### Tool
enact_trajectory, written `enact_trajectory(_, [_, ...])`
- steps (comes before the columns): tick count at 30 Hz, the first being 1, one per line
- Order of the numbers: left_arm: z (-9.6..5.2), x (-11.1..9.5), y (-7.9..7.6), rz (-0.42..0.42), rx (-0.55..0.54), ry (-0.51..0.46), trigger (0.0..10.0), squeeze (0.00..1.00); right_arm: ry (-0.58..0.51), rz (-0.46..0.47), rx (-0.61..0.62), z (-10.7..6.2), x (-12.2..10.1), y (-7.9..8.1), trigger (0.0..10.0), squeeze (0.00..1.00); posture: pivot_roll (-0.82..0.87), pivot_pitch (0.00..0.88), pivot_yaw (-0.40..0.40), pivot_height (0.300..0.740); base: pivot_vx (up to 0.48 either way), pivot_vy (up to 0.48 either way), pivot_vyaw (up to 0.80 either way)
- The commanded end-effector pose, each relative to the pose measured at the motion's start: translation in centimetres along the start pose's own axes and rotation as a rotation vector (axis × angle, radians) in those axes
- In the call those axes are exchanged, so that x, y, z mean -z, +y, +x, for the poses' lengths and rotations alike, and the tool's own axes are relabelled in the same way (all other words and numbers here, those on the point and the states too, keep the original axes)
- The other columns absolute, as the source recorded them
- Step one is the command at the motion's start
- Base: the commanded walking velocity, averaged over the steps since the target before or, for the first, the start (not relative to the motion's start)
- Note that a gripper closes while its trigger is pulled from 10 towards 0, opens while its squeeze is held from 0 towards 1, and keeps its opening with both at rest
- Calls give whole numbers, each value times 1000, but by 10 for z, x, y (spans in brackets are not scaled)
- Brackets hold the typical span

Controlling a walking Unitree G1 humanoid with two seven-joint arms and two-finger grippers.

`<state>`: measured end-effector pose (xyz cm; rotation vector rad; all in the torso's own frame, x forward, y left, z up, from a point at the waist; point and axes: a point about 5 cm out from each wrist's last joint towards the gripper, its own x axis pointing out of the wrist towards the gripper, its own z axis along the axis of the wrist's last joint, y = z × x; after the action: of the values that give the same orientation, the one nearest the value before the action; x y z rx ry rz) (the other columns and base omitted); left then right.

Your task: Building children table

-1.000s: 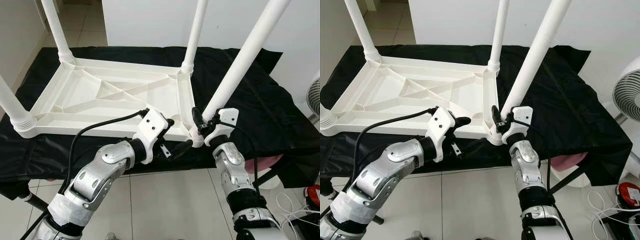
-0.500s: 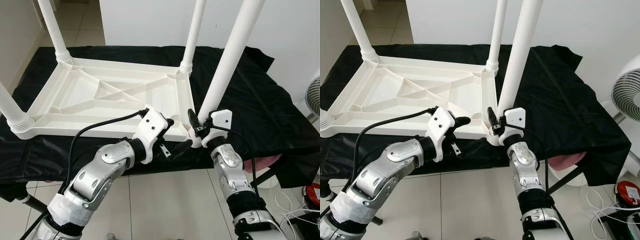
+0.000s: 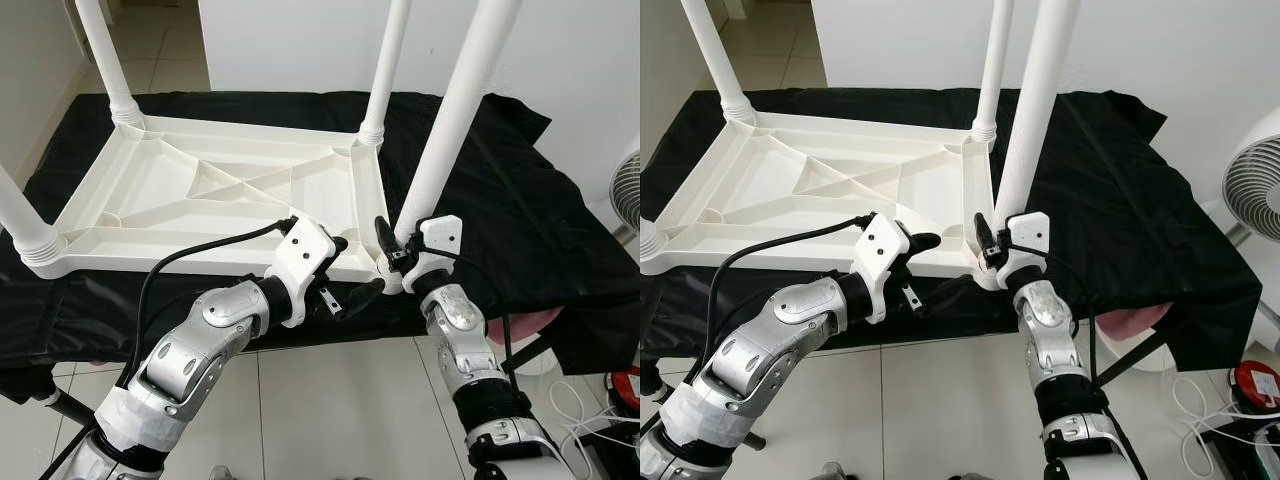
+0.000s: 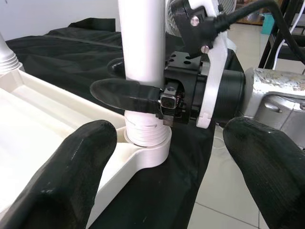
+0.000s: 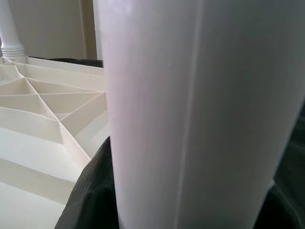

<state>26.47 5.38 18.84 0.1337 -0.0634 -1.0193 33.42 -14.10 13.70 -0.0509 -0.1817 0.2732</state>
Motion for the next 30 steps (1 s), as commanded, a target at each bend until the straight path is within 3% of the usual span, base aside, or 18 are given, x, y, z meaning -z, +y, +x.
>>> enact_trajectory(1, [1,-5,-4,12,78,-14,10000,0,227,61,30,-19,42,-1,10000,0,35,87,-9,740,0,0,0])
enact_trajectory(15, [2,-5,-4,11,75,-16,10000,0,184,65,67,-25,39,0,10000,0,35,87,-14,740,0,0,0])
enact_trajectory(20, [2,-5,-4,10,73,-18,10000,0,161,34,261,-24,33,0,10000,0,33,85,-23,740,0,0,0])
enact_trajectory(30, [4,-5,-4,7,71,-24,10000,0,161,36,440,-19,30,11,10000,0,26,79,-29,740,0,0,0])
